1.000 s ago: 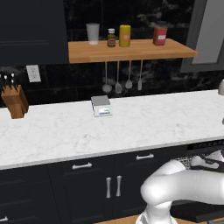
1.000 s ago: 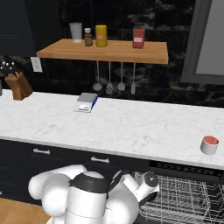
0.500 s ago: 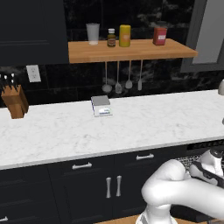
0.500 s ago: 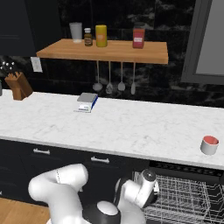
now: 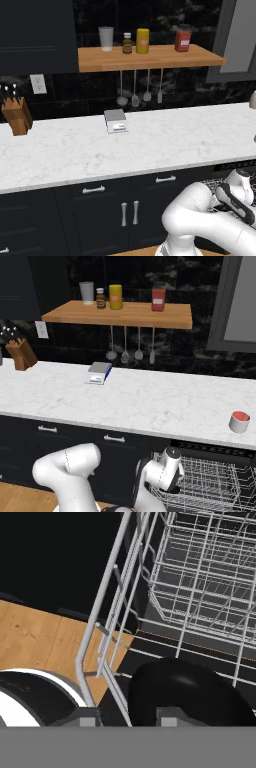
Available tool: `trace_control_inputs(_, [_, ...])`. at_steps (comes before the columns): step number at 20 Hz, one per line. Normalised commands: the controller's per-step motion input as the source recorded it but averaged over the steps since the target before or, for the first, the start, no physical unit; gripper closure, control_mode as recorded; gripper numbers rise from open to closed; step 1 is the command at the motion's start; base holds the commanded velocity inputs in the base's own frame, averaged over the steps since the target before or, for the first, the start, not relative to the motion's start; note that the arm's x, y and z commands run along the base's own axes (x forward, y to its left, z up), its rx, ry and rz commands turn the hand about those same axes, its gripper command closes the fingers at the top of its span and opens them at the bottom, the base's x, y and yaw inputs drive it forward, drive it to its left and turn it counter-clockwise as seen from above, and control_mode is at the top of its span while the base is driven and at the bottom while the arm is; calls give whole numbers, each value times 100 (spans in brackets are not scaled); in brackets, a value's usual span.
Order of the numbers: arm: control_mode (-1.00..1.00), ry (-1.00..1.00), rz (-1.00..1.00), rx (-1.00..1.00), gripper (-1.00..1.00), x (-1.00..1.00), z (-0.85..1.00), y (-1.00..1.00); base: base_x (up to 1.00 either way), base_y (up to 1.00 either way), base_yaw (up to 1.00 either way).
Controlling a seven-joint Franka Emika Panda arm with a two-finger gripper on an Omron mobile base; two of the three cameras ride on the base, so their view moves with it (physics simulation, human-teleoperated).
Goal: Pick up the cup and bowl from the counter, place them in the dishwasher, and close the dishwasher door.
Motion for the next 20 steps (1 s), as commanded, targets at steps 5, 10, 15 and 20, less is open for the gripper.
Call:
trace_control_inputs(5, [-100,0,0,0,-100,-1,3,-6,0,0,0])
trace_control_inputs(10, [-100,0,0,0,-100,-19,37,-17,0,0,0])
trace_control_inputs(15, [-100,-6,-4,-1,-100,-39,91,-25,0,0,0])
trace_control_inputs(20, [-100,-12,-6,-24,-100,-33,100,-14,0,0,0])
